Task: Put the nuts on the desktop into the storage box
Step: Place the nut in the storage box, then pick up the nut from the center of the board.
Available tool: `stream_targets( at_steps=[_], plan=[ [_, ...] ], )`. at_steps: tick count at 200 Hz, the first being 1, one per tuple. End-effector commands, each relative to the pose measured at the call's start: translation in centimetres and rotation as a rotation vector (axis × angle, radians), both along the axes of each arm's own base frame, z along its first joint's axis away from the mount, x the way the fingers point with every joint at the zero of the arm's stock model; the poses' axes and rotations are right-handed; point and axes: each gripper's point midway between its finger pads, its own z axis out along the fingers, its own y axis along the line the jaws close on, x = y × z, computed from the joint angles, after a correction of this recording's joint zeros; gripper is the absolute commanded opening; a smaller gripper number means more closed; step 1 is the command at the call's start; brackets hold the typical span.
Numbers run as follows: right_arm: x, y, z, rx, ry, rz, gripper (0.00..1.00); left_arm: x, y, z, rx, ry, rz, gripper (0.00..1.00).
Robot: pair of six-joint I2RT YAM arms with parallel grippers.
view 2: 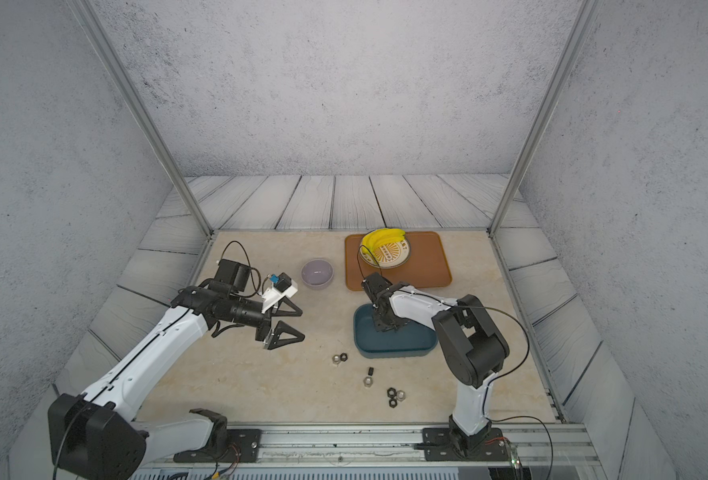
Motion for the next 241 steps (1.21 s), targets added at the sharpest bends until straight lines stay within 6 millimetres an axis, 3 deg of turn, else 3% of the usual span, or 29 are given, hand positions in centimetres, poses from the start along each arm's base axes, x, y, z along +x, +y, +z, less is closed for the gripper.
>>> stream_targets(
  at_steps=[1,32,60,147,197,212,222,241],
  plan=[
    [0.2,-0.2,-0.2,-0.014,0.002,-0.007,0.34,-0.4,0.2,0.2,-0.012,0.003,-0.001,0.98],
    [0.2,0.2,0.8,0.016,-0.004,-0.006,0.46,-0.3,0.3,0.1,-0.011,0.001,0.002,0.98],
    [0.1,0.1,2.4,0.033,-0.027,-0.013,0.49,0.8,0.6,-0.6,0.029,-0.001,0.07,0.98],
    [-2.2,-0.1,10.0,0.189,-0.123,-0.023,0.58,0.5,1.0,-0.9,0.056,-0.053,0.048,0.98],
    [-7.2,-1.0,12.6,0.289,-0.061,-0.004,0.74,1.0,1.0,-1.5,0.078,-0.063,0.067,0.98],
    [-9.1,-1.6,12.7,0.312,-0.028,-0.014,0.86,0.8,0.7,-1.8,0.08,-0.065,0.047,0.98],
    [-10.3,-1.6,12.8,0.345,-0.003,-0.022,0.99,0.6,0.4,-2.1,0.079,-0.065,0.025,0.98],
    [-13.0,-1.3,13.6,0.42,0.074,-0.024,0.99,0.4,-0.3,-2.4,0.055,-0.082,-0.013,0.98]
  ],
)
